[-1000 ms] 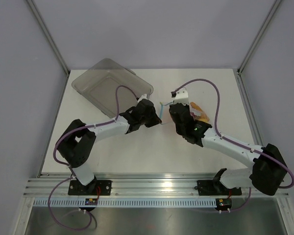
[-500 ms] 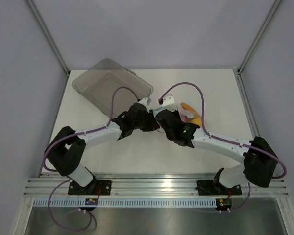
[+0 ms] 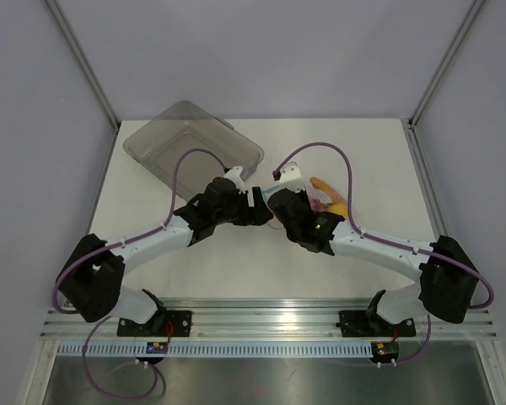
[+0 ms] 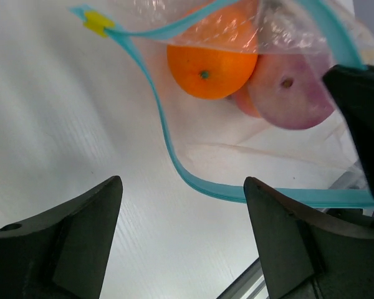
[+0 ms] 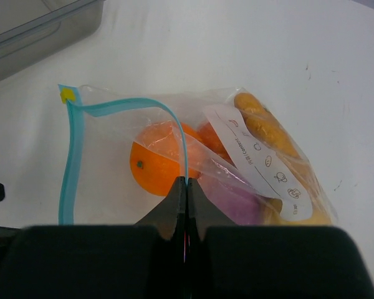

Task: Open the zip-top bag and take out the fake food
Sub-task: Open the zipper of the food storage bag at the center of the board.

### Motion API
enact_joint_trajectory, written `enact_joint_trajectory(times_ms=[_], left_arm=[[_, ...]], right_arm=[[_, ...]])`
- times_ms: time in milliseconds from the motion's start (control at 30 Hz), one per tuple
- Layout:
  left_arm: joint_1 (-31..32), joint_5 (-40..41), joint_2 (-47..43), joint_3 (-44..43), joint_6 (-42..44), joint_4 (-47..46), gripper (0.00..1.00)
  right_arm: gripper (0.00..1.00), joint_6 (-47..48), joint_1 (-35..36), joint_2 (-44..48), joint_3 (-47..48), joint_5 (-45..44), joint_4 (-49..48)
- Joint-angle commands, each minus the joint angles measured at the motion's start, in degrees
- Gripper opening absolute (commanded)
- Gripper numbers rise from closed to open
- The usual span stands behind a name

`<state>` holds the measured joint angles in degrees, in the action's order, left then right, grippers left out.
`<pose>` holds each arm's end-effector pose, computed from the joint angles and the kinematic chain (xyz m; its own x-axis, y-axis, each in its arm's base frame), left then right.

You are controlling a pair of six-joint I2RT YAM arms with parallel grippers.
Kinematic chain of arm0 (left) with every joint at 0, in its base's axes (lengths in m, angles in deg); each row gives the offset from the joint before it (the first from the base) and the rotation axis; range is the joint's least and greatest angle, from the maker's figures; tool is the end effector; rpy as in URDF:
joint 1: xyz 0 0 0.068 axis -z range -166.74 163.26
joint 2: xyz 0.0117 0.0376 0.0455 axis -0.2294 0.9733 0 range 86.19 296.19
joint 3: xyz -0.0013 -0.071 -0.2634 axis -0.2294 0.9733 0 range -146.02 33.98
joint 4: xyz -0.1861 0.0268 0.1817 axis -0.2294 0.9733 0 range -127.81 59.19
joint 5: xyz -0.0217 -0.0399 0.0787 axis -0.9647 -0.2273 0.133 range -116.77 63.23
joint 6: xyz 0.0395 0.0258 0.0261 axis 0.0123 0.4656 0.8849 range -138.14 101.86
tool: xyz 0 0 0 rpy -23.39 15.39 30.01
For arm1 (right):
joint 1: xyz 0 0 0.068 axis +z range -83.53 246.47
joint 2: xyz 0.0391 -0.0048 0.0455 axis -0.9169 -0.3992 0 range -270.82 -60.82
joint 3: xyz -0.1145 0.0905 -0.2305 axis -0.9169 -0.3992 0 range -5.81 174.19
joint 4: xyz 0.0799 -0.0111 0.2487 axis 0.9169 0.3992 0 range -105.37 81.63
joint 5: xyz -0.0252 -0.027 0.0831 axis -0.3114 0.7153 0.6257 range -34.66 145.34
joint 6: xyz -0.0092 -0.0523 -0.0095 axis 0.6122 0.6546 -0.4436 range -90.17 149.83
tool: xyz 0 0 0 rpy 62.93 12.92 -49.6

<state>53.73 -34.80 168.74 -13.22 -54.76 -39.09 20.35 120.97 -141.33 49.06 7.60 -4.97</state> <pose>0.2333 -0.2055 0.2212 -0.7780 -0.1128 -0.6180 0.3322 0.7612 -0.5571 0.1972 0.2310 0.2644 -0.3699 -0.3278 -0.8693 -0.1408 0.9447 -0.2962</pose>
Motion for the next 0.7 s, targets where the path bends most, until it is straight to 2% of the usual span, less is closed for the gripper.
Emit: enact_joint_trajectory(times_ms=[0, 167, 333, 367, 500, 567, 667], left_arm=[[0.0, 6.9, -5.4, 0.0, 3.4, 0.8, 0.82], [0.0, 5.6, -7.5, 3.4, 2.1, -4.6, 0.83], [0.0, 5.6, -4.4, 1.9, 2.9, -6.2, 0.81], [0.0, 4.6, -3.5, 1.9, 3.2, -6.9, 0.8], [0.0, 3.1, -2.2, 1.9, 5.2, -8.7, 0.79], [0.0, 3.2, -1.9, 1.7, 6.6, -9.0, 0.78], [0.0, 3.3, -1.9, 1.8, 7.7, -10.1, 0.78]], right_arm=[[0.01, -1.5, 0.5, -0.9, 2.7, -0.6, -0.1], [0.04, -1.8, 0.7, -2.1, 3.5, 2.6, 0.0], [0.09, -0.8, 1.0, -1.1, 3.2, 3.3, -0.9], [0.21, -0.6, 1.0, -0.7, 2.7, 3.8, -1.2], [0.41, -0.4, 1.0, 0.9, 1.9, 2.5, -2.4], [0.47, -0.5, 1.0, 1.2, 1.9, 2.2, -2.2], [0.52, -0.8, 1.0, 2.5, 1.0, 2.7, -3.0]])
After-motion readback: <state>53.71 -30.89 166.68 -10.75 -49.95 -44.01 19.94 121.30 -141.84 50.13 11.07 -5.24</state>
